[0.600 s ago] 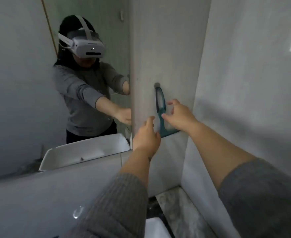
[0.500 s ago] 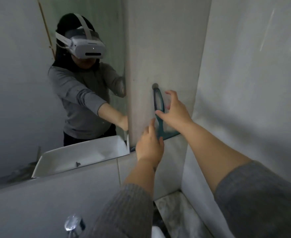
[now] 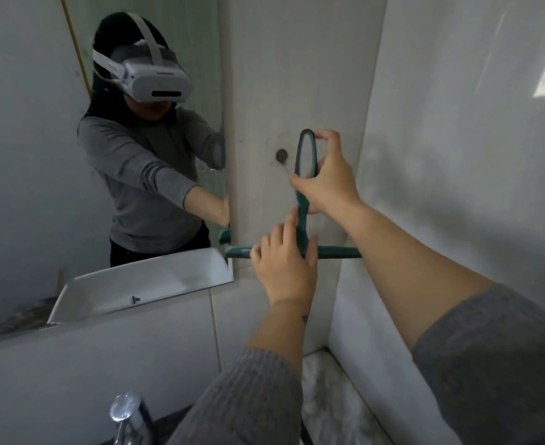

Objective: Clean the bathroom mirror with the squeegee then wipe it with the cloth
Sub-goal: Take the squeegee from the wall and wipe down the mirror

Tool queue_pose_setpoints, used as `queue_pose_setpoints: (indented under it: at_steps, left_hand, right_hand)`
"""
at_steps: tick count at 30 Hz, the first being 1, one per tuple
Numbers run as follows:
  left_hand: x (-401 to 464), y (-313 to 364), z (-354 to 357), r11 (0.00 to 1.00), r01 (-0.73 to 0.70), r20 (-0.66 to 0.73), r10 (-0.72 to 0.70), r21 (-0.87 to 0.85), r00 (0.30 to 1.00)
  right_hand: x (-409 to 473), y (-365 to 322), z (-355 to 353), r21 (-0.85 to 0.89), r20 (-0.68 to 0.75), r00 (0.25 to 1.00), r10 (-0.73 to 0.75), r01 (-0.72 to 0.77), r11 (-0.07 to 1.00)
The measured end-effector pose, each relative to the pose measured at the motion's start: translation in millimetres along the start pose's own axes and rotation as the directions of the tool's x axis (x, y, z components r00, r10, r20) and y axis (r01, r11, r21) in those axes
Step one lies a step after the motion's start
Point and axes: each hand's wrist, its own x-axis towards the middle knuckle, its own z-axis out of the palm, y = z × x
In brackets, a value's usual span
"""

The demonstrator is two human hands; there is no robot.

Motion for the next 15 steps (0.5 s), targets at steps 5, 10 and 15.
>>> queue_pose_setpoints:
  at_steps: [5, 10, 15]
  left_hand:
    - [26.6, -5.6, -67.0, 0.997, -0.077, -0.107, 0.077, 0.004, 0.991]
    - [57.6, -34.9, -159.5, 0.971, -0.182, -0.156, 0.205, 0.152, 0.966]
    - [86.9, -69.3, -253.9, 0.915, -0.278, -0.091, 0.316, 0.292, 0.944]
  right_hand:
    - [-17.8, -60.6, -7.1, 0.148, 0.022, 1.0, 0.023, -0.026, 0.989]
    - [-37.8, -124.0, 10.9, 0.007, -0.018, 0.994, -0.108, 0.108, 0.994]
    - [-68.6, -189.8, 24.4, -0.552, 0.229, 0.809, -0.542, 0.566, 0.612]
